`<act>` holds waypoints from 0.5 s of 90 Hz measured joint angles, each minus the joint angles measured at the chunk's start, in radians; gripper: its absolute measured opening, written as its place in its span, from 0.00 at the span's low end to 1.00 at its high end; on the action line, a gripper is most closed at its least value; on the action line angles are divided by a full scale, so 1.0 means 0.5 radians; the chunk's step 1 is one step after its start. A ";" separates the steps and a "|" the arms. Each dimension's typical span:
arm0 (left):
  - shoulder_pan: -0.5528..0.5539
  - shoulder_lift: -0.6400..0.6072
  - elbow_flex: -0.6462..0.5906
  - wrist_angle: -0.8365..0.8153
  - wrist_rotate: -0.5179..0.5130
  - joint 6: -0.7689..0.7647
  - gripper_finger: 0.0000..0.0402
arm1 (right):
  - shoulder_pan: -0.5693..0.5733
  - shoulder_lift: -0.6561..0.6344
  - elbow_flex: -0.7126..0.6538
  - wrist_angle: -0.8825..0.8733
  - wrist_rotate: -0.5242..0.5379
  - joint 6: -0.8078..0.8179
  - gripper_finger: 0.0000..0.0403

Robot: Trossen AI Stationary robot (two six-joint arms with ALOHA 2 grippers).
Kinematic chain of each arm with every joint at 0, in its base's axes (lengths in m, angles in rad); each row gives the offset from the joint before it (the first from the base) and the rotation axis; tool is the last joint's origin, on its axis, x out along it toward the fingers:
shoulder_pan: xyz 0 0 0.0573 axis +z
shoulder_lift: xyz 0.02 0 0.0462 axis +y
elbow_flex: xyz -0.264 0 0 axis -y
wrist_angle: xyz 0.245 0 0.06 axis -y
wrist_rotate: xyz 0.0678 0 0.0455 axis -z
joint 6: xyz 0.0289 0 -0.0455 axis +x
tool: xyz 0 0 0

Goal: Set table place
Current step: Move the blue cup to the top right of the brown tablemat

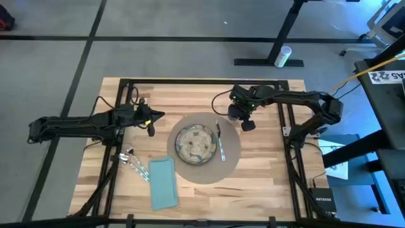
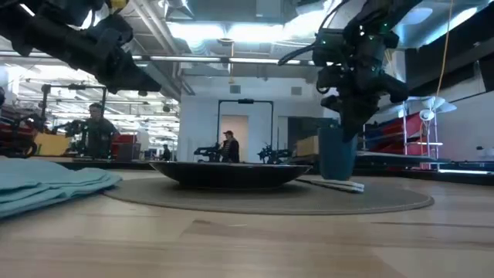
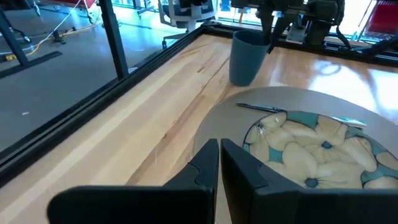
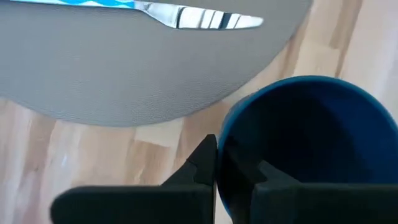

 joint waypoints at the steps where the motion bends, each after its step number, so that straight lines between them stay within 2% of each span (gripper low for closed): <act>1: 0.000 0.000 0.000 0.000 0.000 0.000 0.00 | 0.000 0.000 0.000 0.000 -0.002 0.000 0.00; 45: 0.000 0.000 0.001 -0.001 0.001 -0.016 0.00 | -0.029 0.007 -0.004 0.037 -0.126 0.004 0.00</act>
